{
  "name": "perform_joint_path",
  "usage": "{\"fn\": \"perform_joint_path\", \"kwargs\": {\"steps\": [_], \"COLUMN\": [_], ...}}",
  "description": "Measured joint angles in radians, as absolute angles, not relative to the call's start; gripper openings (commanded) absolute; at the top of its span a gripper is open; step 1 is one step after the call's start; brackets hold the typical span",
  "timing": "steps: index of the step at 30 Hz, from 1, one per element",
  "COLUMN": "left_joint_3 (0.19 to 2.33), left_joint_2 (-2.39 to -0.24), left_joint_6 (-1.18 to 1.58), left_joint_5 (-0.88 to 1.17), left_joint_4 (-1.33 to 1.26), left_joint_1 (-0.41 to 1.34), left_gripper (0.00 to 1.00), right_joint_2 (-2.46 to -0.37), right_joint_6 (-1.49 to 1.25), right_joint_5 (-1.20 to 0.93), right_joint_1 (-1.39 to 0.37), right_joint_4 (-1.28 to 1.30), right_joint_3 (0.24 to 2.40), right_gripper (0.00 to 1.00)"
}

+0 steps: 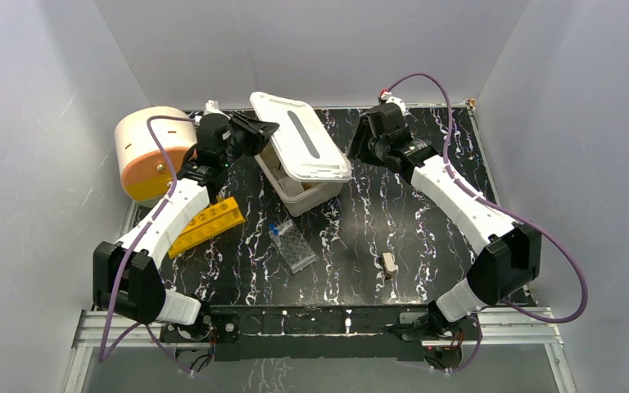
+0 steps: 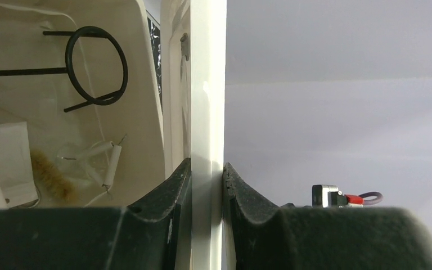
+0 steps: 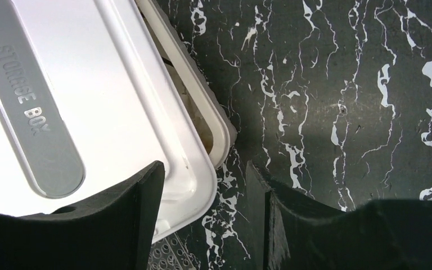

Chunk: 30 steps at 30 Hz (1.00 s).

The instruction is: Organize the chemistry lab equipment

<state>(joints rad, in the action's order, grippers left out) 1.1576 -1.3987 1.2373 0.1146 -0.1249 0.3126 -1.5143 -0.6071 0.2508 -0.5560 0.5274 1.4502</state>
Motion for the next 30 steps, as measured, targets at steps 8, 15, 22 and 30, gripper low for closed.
{"fn": "perform_joint_path", "kwargs": {"steps": [8,15,22,30], "left_joint_3": [1.106,1.107,1.114,1.242], "left_joint_2": [-1.398,-1.398,-1.395,-1.381], "left_joint_6": [1.26,1.245,1.175,1.057], "left_joint_5": [0.056,-0.002,-0.048,-0.109], "left_joint_4": [-0.178,-0.11,0.046,0.239], "left_joint_1": [0.34,0.342,0.342,0.342], "left_gripper": [0.09,0.37,0.69,0.84], "right_joint_2": [-1.514,-1.536,-1.624,-1.644], "right_joint_6": [-0.604,-0.561,-0.514,-0.46], "right_joint_5": [0.216,0.15,0.125,0.12], "right_joint_1": [-0.554,-0.553,-0.551,-0.551], "right_joint_4": [0.522,0.488,0.489,0.49], "right_joint_3": [1.409,1.402,1.402,1.434], "right_gripper": [0.64,0.64,0.65,0.58]}}
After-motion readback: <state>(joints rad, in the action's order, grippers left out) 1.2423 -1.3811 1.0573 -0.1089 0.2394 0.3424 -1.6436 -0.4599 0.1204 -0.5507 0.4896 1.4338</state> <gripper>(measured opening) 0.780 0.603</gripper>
